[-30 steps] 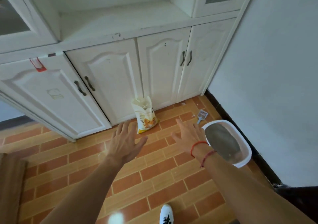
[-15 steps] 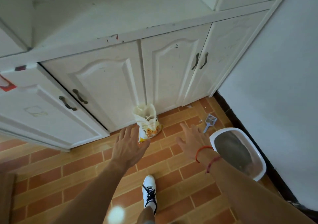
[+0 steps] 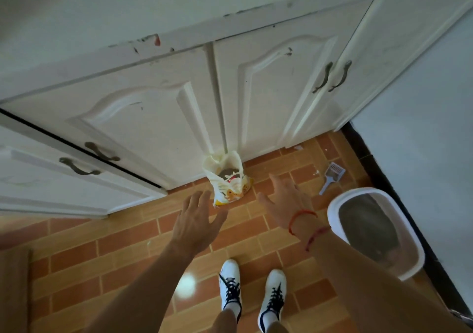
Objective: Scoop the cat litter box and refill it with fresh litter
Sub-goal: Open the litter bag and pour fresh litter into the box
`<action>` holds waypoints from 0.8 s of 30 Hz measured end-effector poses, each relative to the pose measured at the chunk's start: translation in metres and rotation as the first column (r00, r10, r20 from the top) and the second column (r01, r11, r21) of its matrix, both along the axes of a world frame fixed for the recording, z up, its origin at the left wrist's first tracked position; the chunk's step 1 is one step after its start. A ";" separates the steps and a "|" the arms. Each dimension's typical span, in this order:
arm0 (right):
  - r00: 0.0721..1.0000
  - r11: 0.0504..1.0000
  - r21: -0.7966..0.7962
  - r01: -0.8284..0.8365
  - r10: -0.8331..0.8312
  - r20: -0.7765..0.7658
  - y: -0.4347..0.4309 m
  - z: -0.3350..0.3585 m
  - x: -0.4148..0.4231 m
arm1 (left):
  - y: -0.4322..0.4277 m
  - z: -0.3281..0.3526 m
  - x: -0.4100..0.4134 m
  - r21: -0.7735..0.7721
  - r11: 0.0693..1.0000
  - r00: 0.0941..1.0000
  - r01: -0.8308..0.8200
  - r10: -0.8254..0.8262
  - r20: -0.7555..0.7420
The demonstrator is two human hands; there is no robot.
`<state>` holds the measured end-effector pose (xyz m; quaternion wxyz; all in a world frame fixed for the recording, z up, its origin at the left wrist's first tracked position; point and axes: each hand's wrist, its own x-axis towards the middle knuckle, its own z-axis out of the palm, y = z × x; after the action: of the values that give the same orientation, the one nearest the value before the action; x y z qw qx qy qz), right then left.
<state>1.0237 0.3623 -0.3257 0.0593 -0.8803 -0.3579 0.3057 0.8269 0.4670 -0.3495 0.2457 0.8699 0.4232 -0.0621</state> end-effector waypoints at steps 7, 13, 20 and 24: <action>0.994 1.000 -0.015 0.019 -0.021 -0.112 0.038 -0.062 0.020 | 0.029 -0.067 0.023 -0.207 0.931 0.953 -0.300 0.302 -0.019; 0.972 0.991 -0.016 0.132 -0.133 -0.192 0.078 -0.159 0.041 | 0.069 -0.171 0.043 -0.307 0.763 0.813 -0.569 0.579 -0.067; 0.922 0.959 0.008 0.284 -0.271 -0.277 0.122 -0.277 0.061 | 0.133 -0.284 0.070 -0.404 0.604 0.681 -0.687 0.729 -0.067; 0.902 0.945 -0.001 0.327 -0.313 -0.297 0.144 -0.324 0.065 | 0.155 -0.322 0.087 -0.481 0.475 0.570 -0.737 0.819 -0.064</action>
<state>1.0886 0.5066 -0.6498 0.1825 -0.8702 -0.2030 0.4101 0.9137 0.6222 -0.6720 0.4795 0.4983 0.7214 0.0356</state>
